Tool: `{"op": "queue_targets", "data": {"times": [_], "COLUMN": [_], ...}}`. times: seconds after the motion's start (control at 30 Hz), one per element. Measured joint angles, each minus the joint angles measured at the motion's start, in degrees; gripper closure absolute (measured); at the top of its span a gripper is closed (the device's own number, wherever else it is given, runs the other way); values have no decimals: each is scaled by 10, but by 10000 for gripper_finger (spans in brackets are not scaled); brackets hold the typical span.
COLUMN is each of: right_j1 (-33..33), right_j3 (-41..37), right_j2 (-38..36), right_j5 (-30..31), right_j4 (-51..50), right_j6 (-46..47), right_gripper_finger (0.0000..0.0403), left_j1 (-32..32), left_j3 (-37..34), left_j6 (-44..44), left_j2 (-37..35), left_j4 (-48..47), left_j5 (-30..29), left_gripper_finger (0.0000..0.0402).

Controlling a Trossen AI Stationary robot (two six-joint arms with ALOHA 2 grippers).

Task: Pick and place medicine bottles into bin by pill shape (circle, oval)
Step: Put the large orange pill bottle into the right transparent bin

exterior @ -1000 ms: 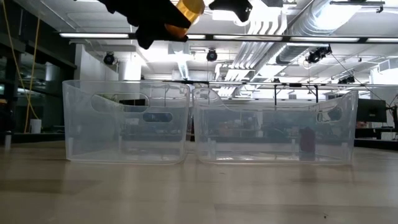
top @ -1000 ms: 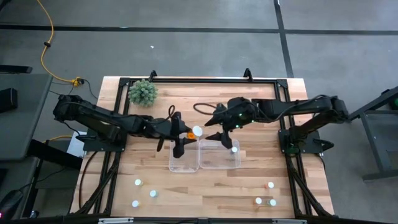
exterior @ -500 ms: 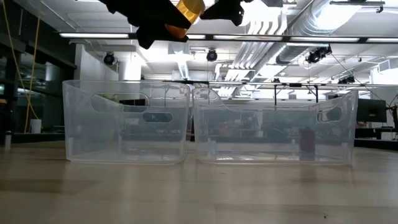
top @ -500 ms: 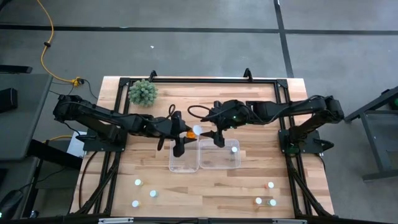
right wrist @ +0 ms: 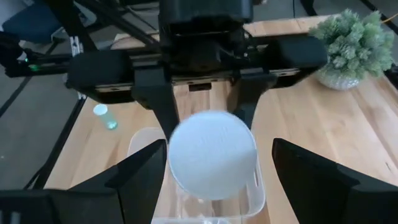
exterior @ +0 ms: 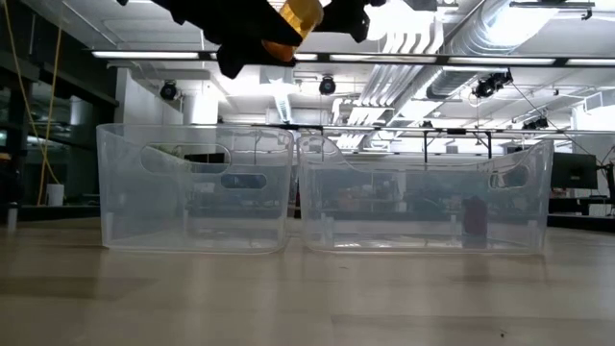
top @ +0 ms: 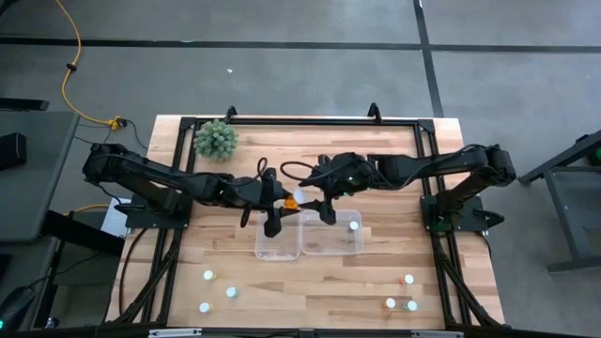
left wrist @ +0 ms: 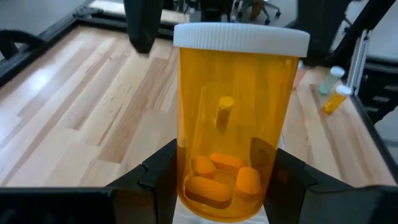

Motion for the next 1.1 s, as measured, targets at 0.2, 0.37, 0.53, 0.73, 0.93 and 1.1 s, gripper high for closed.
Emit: {"op": "queue_targets", "data": {"times": [0.2,0.37,0.53,0.73,0.93,1.1], "right_j1": [0,0,0,0,0,0], "right_j3": [0,0,0,0,0,0], "right_j2": [6,6,9,9,9,9], "right_j5": [-13,-13,-13,-13,-13,-15], "right_j4": [-4,-12,-12,-10,-12,-12], "right_j6": [5,6,13,15,15,15], "right_gripper_finger": [125,146,167,200,215,208], "left_j1": [0,0,0,0,0,0], "left_j3": [0,0,0,0,0,0], "left_j6": [-9,-9,-9,-9,-9,-4], "left_j2": [17,17,17,17,17,17], "left_j4": [5,18,17,17,16,16], "left_j5": [-2,-2,-2,-2,-2,-2], "left_gripper_finger": [240,240,240,240,240,233]}}
